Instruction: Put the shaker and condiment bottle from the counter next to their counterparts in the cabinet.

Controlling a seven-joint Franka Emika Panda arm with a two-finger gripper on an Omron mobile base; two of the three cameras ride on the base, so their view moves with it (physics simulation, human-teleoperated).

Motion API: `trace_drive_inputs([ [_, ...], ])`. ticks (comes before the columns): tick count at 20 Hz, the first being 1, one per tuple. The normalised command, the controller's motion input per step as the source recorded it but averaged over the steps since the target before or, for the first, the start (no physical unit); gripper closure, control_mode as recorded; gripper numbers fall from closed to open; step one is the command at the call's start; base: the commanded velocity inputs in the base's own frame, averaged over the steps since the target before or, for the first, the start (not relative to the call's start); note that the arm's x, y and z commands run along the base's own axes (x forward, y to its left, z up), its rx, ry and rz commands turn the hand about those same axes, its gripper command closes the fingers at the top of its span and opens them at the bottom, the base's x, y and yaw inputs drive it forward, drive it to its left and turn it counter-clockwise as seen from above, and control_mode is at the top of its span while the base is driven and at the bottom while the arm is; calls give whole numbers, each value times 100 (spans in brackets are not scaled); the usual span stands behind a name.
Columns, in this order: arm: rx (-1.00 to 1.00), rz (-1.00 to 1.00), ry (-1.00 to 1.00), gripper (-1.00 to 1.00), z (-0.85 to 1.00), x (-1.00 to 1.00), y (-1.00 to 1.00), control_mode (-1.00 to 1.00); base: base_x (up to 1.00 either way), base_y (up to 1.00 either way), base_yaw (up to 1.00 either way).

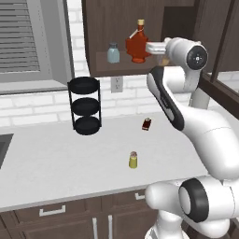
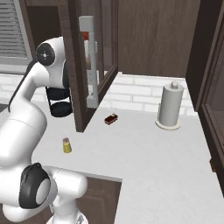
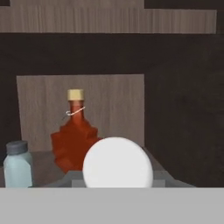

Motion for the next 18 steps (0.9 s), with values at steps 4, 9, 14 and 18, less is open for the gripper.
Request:
trace_drive_inputs([
  [4,0,0,1,100,-2,8,-1,-100,0,0,0],
  [9,0,0,20,100,2,23,0,-100,0,0,0],
  [14,0,0,25,100,1,24,0,-100,0,0,0],
  [18,0,0,7,100,0,16,0,-100,0,0,0],
])
